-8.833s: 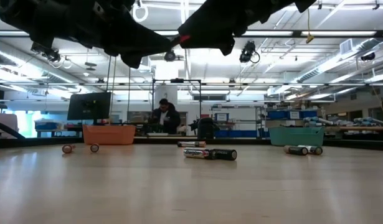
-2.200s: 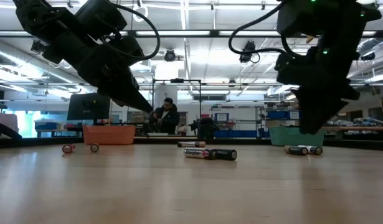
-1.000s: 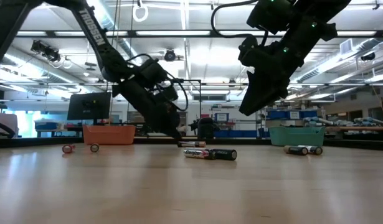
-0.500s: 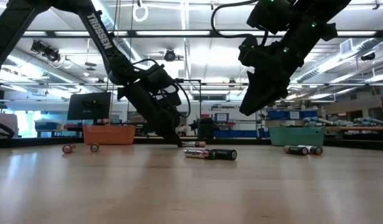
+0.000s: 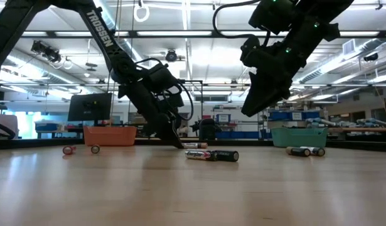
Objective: Sort batteries
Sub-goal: Put the silver battery into the yellow bin
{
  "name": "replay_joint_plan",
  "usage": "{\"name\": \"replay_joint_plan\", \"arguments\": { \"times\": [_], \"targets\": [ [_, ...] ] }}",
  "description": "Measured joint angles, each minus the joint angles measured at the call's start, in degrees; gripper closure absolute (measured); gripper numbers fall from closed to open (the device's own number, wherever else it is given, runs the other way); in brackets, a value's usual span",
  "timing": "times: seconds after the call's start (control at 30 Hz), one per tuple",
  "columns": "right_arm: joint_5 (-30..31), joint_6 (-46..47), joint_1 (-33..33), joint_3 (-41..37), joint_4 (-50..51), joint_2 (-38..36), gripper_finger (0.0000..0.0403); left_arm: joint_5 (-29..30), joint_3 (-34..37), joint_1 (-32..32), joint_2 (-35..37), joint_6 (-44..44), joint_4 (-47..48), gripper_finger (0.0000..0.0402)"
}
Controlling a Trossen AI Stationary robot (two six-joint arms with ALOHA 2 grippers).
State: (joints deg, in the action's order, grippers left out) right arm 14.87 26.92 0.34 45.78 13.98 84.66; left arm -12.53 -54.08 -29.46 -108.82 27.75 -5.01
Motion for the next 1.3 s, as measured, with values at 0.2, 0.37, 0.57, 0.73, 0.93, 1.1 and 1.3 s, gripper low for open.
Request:
{"name": "replay_joint_plan", "arguments": {
  "times": [0.2, 0.37, 0.57, 0.73, 0.93, 1.1, 1.3],
  "targets": [
    [0.0, -0.1, 0.0, 0.0, 0.0, 0.0, 0.0250, 1.4, -0.1, 1.3, 0.0, 0.3, 2.5, 0.0341],
    [-0.1, 1.1, 0.0, 0.0, 0.0, 0.0, 0.0249, 2.3, 0.0, 2.5, 0.3, 0.0, 2.5, 0.0355],
    [-0.1, 2.0, 1.3, 0.0, 0.6, 0.0, 0.0248, 1.1, 0.4, 3.8, 2.4, -2.5, 4.4, 0.0356],
    [0.0, 1.9, 3.1, 0.0, -0.2, 0.0, 0.0248, -3.1, 0.5, 4.9, 4.1, -3.7, 4.7, 0.0358],
    [1.4, -1.5, 5.3, 0.0, -6.3, 0.0, 0.0238, -10.1, 0.4, 6.5, 4.5, -6.0, 2.1, 0.0358],
    [2.2, -4.6, 5.7, 0.0, -8.0, 0.0, 0.0214, -18.2, 0.4, 7.1, 4.5, -10.7, -0.8, 0.0358],
    [7.3, -15.5, 6.2, 0.0, -11.1, 0.0, 0.0195, -27.3, 0.3, 8.0, 4.6, -17.8, -7.3, 0.0359]
  ]
}}
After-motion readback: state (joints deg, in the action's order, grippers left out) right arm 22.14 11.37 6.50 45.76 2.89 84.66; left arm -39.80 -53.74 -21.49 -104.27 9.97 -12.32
